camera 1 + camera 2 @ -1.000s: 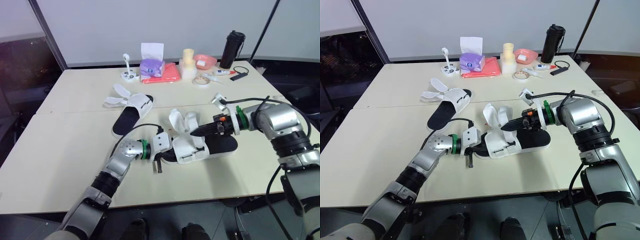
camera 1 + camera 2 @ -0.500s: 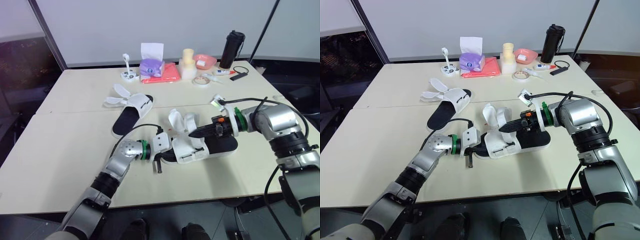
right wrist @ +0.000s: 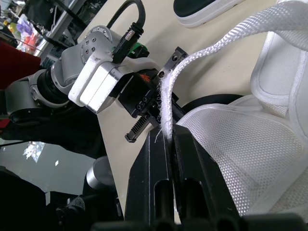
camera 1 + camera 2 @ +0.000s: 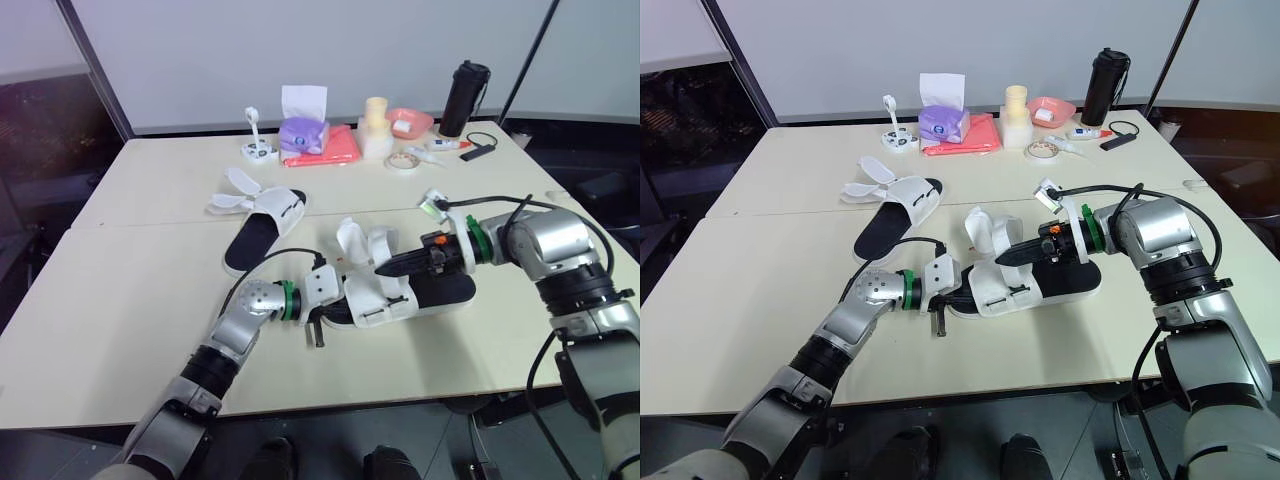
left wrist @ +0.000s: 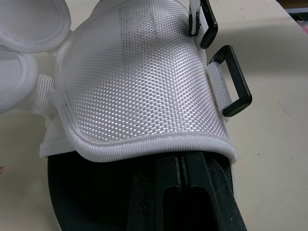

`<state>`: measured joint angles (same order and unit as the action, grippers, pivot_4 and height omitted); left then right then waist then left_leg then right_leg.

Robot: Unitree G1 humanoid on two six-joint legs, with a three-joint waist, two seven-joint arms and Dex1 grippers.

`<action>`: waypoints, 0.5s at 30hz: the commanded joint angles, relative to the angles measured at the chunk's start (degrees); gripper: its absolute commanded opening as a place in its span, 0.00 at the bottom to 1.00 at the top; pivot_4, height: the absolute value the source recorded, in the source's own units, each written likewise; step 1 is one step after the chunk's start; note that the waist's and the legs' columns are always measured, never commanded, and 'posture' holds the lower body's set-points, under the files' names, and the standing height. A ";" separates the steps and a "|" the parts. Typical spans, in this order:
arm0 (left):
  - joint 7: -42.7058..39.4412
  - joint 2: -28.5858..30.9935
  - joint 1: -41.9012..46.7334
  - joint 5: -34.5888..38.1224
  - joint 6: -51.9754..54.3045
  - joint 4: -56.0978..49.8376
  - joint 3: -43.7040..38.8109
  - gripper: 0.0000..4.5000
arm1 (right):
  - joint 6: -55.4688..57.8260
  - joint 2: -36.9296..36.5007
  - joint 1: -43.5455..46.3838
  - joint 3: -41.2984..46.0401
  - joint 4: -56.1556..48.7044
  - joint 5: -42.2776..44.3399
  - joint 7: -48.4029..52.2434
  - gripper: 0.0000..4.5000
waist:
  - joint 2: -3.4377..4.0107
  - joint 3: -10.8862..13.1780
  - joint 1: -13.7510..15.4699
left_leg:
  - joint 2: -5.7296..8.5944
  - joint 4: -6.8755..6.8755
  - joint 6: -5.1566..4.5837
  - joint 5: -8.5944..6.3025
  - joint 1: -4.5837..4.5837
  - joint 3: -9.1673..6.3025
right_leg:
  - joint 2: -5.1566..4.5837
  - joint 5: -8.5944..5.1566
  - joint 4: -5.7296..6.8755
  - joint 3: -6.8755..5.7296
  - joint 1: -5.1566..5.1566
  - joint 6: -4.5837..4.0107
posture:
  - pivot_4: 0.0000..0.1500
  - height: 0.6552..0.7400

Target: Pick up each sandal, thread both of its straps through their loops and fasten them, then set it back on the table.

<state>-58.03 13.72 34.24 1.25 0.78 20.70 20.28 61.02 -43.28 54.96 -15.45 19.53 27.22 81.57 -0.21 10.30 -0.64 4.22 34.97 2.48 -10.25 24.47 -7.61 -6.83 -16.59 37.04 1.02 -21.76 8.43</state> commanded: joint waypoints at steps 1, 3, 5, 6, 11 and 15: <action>0.01 0.97 -1.62 -2.15 1.85 1.90 1.83 0.00 | -0.41 0.05 2.60 0.06 0.34 -0.16 1.53 0.01 | 0.00 0.00 0.00 | 0.00 0.00 0.00 0.00 0.00 0.00 | 0.00 0.00 0.00 0.00 0.00 0.00 | 1.00 1.00; 0.08 0.98 -1.53 -2.12 1.84 1.97 1.78 0.00 | -0.68 0.01 3.25 -0.52 1.05 -0.56 2.21 0.01 | 0.00 0.00 -0.01 | 0.00 -0.01 0.00 0.00 0.00 0.00 | 0.00 0.00 0.00 0.00 0.00 0.00 | 1.00 1.00; 0.14 0.98 -1.49 -2.12 1.83 2.01 1.76 0.00 | -1.01 0.01 3.69 -1.11 1.65 -0.99 2.81 0.01 | 0.00 0.00 -0.02 | 0.00 -0.01 0.00 0.00 0.00 0.01 | 0.00 0.00 0.00 0.01 -0.01 0.00 | 1.00 1.00; 0.17 0.95 -1.45 -2.12 1.82 2.08 1.74 0.00 | -1.39 0.09 3.84 -1.49 2.09 -1.39 3.09 0.01 | 0.00 0.00 0.00 | 0.00 -0.01 0.00 0.00 0.00 0.01 | 0.00 0.00 0.00 0.00 -0.01 0.00 | 1.00 1.00; 0.37 0.94 -1.62 -2.13 1.77 2.10 1.78 0.00 | -8.02 1.77 4.11 -5.14 9.23 -7.05 4.23 0.01 | 0.01 0.00 -0.08 | 0.00 -0.01 0.00 0.00 0.00 0.02 | 0.00 0.00 0.00 0.00 -0.01 0.00 | 1.00 1.00; 0.49 1.07 -1.66 -2.07 1.82 2.00 1.80 0.00 | -12.36 3.18 5.02 -6.54 13.89 -10.50 5.39 0.01 | 0.01 0.00 0.00 | 0.01 -0.01 0.00 0.00 0.00 0.01 | 0.00 0.00 0.00 0.00 0.01 0.00 | 1.00 1.00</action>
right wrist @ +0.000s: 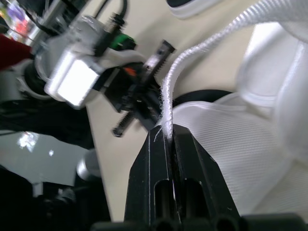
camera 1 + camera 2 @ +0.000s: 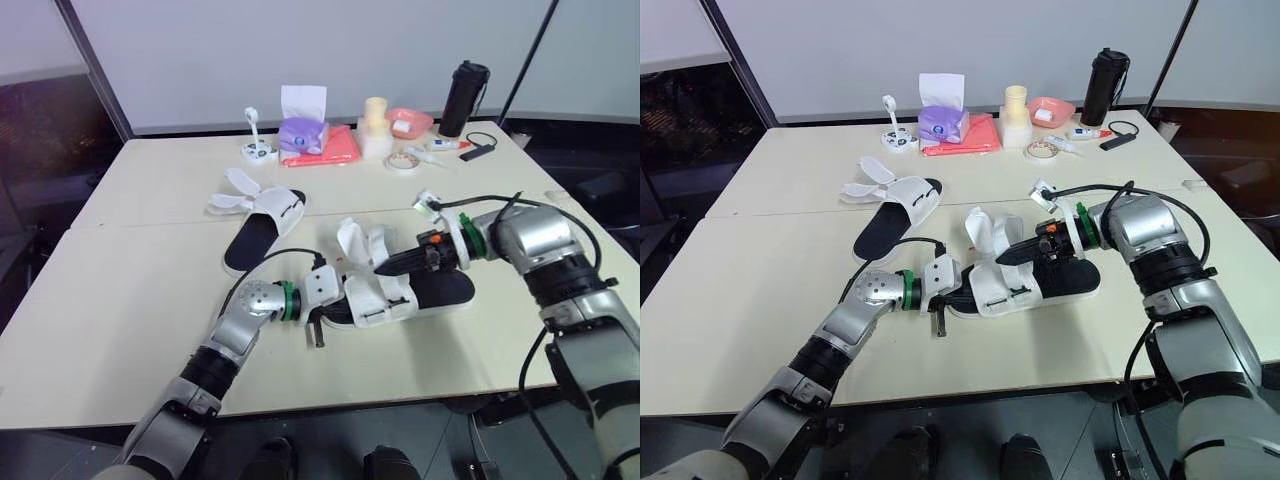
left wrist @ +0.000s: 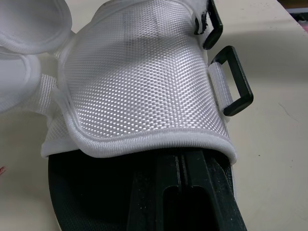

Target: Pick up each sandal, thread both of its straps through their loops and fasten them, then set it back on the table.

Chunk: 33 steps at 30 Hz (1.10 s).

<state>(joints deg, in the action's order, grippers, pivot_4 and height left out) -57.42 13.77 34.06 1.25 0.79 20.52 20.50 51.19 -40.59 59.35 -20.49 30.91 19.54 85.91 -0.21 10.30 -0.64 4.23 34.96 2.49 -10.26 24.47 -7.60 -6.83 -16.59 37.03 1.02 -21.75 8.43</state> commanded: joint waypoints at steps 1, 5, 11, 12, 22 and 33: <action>-0.08 1.08 -1.52 -2.05 1.86 2.11 1.56 0.00 | -4.04 1.03 0.95 -1.57 3.88 -3.74 1.03 0.01 | 0.00 0.00 -0.01 | 0.01 0.00 0.00 0.00 0.00 0.00 | 0.00 0.00 0.00 0.00 0.00 0.00 | 1.00 1.00; 0.04 1.29 -1.82 -2.01 1.99 1.70 1.52 0.00 | -10.07 3.44 2.65 -1.22 10.64 -7.58 0.00 0.01 | 0.00 0.00 -0.15 | 0.00 -0.02 0.00 0.00 0.00 0.00 | 0.00 0.00 0.01 0.01 -0.02 0.00 | 1.00 1.00; 0.38 1.38 -2.05 -1.94 2.23 1.35 1.38 0.00 | -17.49 3.41 1.68 -0.10 11.49 -10.08 3.16 0.01 | 0.01 0.00 -0.17 | 0.00 -0.07 0.01 0.00 0.00 0.01 | 0.01 0.00 0.01 0.01 -0.05 0.00 | 1.00 1.00; 0.43 1.38 -2.05 -1.94 2.25 1.35 1.36 0.00 | -17.91 3.24 1.48 0.22 11.10 -10.08 3.60 0.01 | 0.01 0.00 -0.17 | 0.00 -0.08 0.01 0.00 0.00 0.01 | 0.01 0.00 0.01 0.01 -0.05 0.00 | 1.00 1.00; 0.29 1.48 -1.92 -1.85 2.23 1.51 1.33 0.00 | -17.58 0.70 -3.17 3.44 1.78 -8.43 6.36 0.01 | 0.01 0.00 -0.13 | 0.00 -0.10 0.01 0.00 0.00 0.01 | 0.01 0.00 0.02 0.03 -0.08 0.00 | 1.00 1.00; -0.01 1.37 -1.47 -1.82 1.88 2.00 1.50 0.00 | -19.94 -0.42 -10.58 6.45 -11.10 -7.44 3.13 0.01 | 0.01 0.00 -0.16 | -0.01 -0.13 0.01 0.00 0.00 0.02 | 0.01 0.00 0.01 0.03 -0.09 0.00 | 1.00 1.00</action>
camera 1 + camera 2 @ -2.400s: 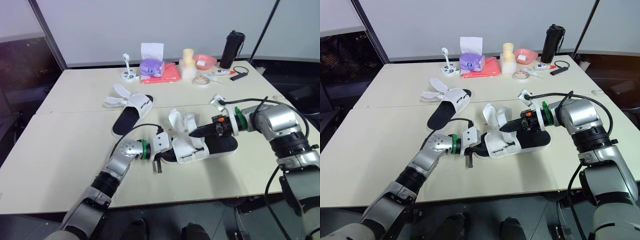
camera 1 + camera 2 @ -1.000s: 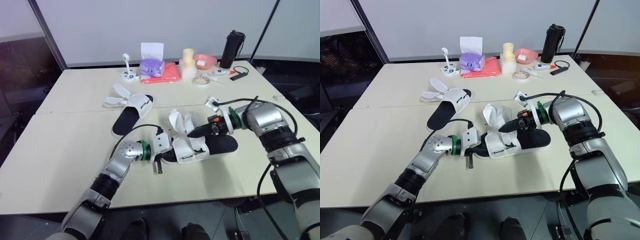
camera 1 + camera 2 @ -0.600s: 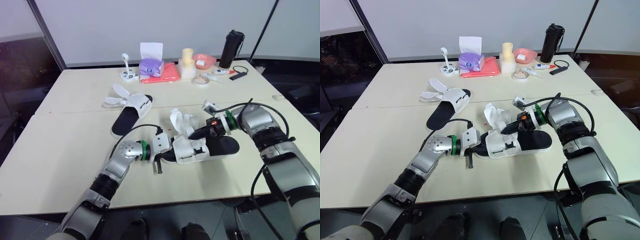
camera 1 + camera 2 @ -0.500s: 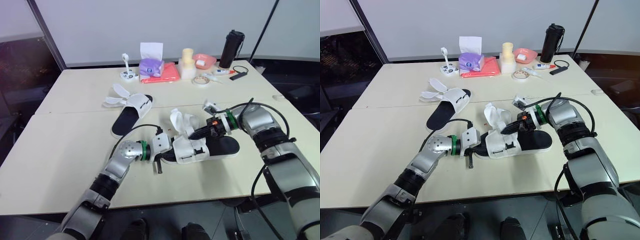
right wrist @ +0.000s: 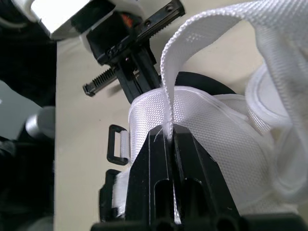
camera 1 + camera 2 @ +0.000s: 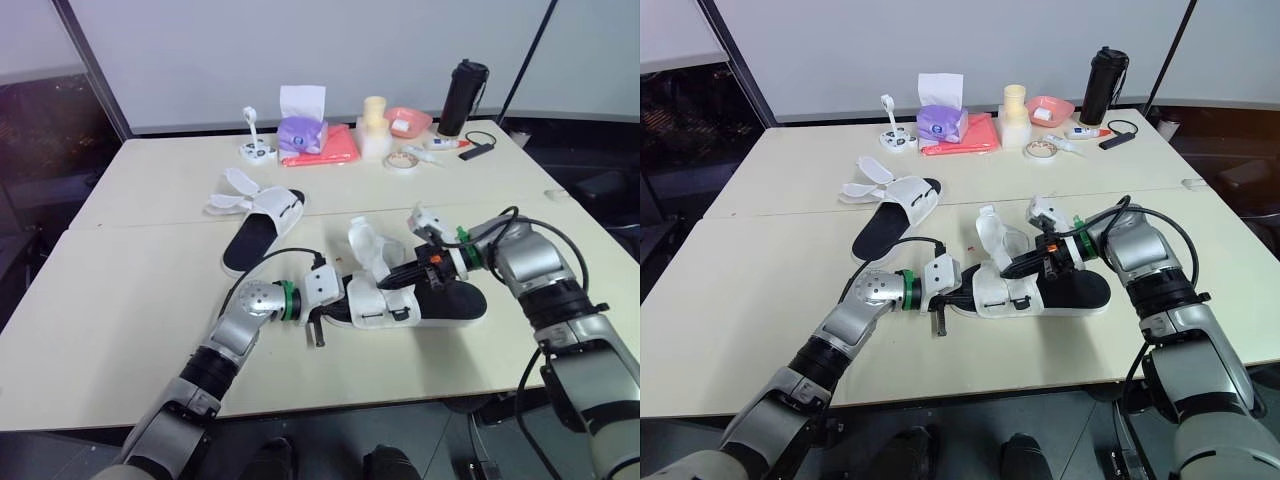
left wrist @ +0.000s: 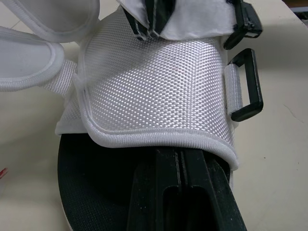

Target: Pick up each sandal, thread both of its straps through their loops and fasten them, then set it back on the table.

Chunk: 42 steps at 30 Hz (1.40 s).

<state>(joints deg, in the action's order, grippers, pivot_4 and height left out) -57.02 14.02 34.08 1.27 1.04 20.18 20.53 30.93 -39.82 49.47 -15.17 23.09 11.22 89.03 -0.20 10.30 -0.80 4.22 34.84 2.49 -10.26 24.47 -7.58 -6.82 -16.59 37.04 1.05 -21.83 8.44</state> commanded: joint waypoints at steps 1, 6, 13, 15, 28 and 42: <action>-0.43 1.14 -1.51 -1.86 1.60 2.34 1.48 0.00 | 0.17 -1.47 -1.29 1.22 -4.12 0.91 -0.11 0.01 | 0.00 0.00 0.01 | 0.00 0.00 0.00 0.00 0.00 0.00 | 0.00 0.00 0.00 0.00 0.00 0.00 | 1.00 1.00; -0.28 0.99 -1.55 -1.86 1.69 2.28 1.52 0.00 | 0.31 -3.57 -4.38 0.81 -9.42 0.94 0.01 0.01 | 0.00 0.00 0.03 | -0.01 0.00 0.00 0.00 0.00 0.00 | 0.00 0.00 0.00 0.00 0.00 0.00 | 1.00 1.00; -0.21 0.43 -1.96 -1.47 2.40 1.67 1.56 0.00 | 0.11 -6.91 -7.88 -0.33 -14.28 0.01 0.00 0.29 | 0.00 0.00 0.16 | -0.01 0.02 0.00 0.00 0.00 0.00 | 0.00 0.00 -0.02 -0.01 0.04 0.00 | 1.00 1.00; -0.24 0.38 -1.97 -1.45 2.43 1.64 1.61 0.00 | -0.17 -8.10 -8.95 -0.28 -15.83 -0.29 -0.16 0.51 | 0.00 0.00 0.19 | -0.01 0.02 0.00 0.00 0.00 0.00 | 0.00 0.00 -0.02 -0.01 0.04 0.00 | 1.00 1.00; -0.05 -0.58 -1.25 -1.58 1.84 2.91 1.81 0.00 | 10.71 -20.68 -18.30 11.86 -35.30 6.85 -5.34 0.99 | -0.02 0.01 0.63 | -0.04 0.04 -0.01 -0.01 0.02 -0.02 | -0.03 -0.02 -0.08 -0.04 0.08 0.01 | 1.00 1.00; -0.22 -1.90 -0.49 -1.61 0.78 4.62 2.01 0.00 | 28.75 -17.19 -35.05 19.68 -43.62 18.58 -20.71 0.99 | -0.04 0.00 1.52 | -0.07 0.10 -0.04 -0.03 0.04 0.10 | -0.07 -0.03 -0.20 0.00 0.12 0.00 | 1.00 1.00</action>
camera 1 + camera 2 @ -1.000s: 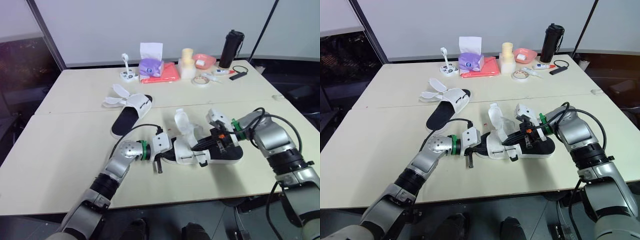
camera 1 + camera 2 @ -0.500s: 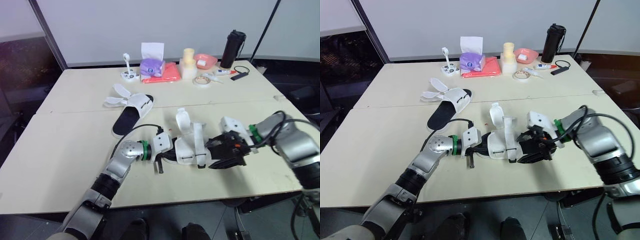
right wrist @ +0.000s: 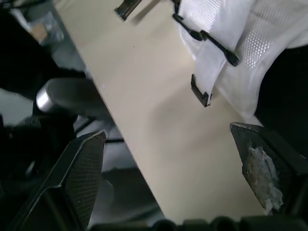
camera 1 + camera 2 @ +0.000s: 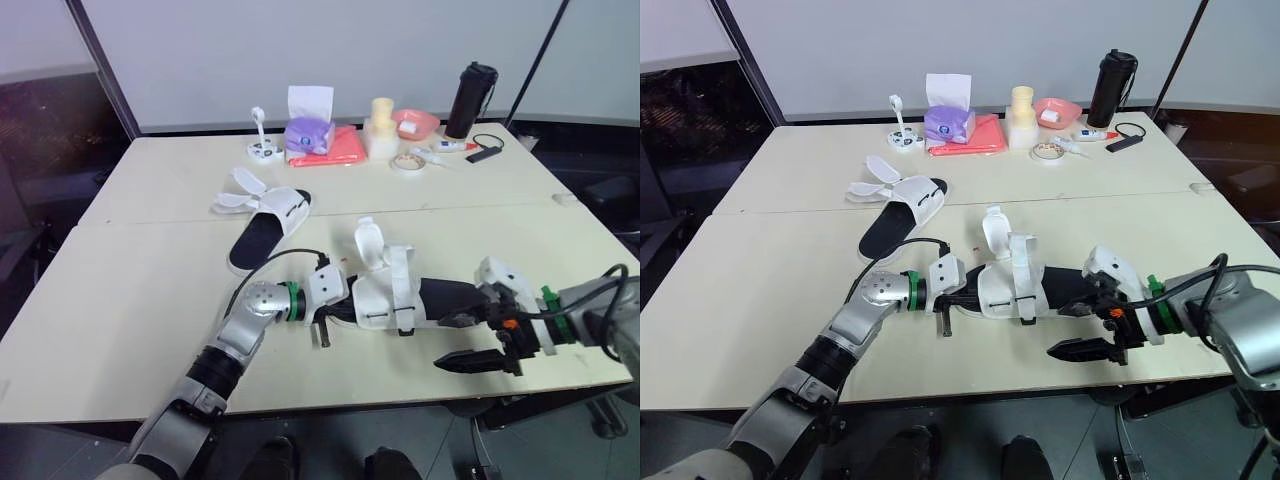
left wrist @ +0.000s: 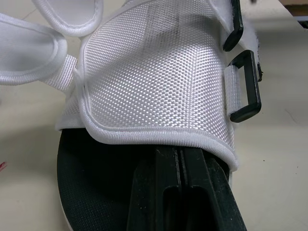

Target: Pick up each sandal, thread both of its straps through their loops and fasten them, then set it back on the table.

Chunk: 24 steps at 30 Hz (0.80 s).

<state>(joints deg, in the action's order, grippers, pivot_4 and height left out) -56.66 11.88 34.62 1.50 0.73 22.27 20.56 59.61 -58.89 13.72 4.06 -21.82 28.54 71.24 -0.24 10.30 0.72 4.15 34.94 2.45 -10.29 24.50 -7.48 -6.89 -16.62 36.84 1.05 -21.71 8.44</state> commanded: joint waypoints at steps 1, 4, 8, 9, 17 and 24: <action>-0.58 0.19 -0.98 -1.83 1.03 2.60 1.97 0.00 | 0.15 2.98 1.07 0.09 2.31 1.37 -4.00 0.99 | 0.00 0.00 0.00 | 0.00 0.00 0.00 0.00 0.00 -0.01 | 0.00 0.00 -0.02 -0.01 0.02 0.00 | 1.00 1.00; -0.59 0.19 -0.98 -1.83 1.07 2.49 1.91 0.00 | 0.80 5.15 2.28 -0.80 4.37 2.28 -6.06 0.99 | 0.00 0.00 0.02 | 0.00 0.02 -0.01 0.00 -0.01 -0.02 | 0.00 0.01 -0.05 -0.03 0.05 0.01 | 1.00 1.00; -0.79 0.75 -1.21 -1.89 1.05 2.15 1.79 0.00 | 1.03 7.46 3.67 -2.23 5.81 3.40 -7.74 0.99 | 0.00 0.00 -0.02 | 0.01 0.02 -0.01 0.00 -0.01 -0.03 | 0.00 0.01 -0.06 -0.03 0.05 0.01 | 1.00 1.00; -0.81 0.88 -1.22 -1.88 1.05 2.12 1.75 0.00 | 1.26 7.77 4.07 -2.50 5.75 3.79 -8.04 0.99 | 0.00 0.00 -0.03 | 0.01 0.02 -0.01 0.00 -0.01 -0.04 | 0.01 0.01 -0.06 -0.03 0.05 0.01 | 1.00 1.00; -0.60 1.26 -1.42 -1.79 1.46 1.52 1.65 0.00 | 2.60 10.58 7.08 -4.98 4.01 6.37 -10.34 0.99 | 0.00 0.00 -0.13 | 0.00 0.02 -0.01 0.00 -0.02 -0.04 | 0.02 0.01 -0.06 -0.03 0.05 0.01 | 1.00 1.00; -0.52 1.24 -1.65 -1.87 1.51 1.21 1.81 0.00 | 1.82 11.34 9.32 -6.81 6.91 6.08 -11.17 0.87 | -0.01 0.01 -0.15 | 0.00 0.01 -0.01 0.00 -0.02 -0.05 | 0.03 0.01 -0.06 -0.03 0.04 0.01 | 1.00 1.00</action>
<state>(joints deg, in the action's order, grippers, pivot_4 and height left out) -56.75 12.40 34.52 1.49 0.80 21.86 20.56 62.56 -47.91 21.30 -3.40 -14.86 34.07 60.48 -0.25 10.30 0.57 4.15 34.95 2.44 -10.29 24.49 -7.53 -6.86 -16.61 36.78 1.02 -21.67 8.44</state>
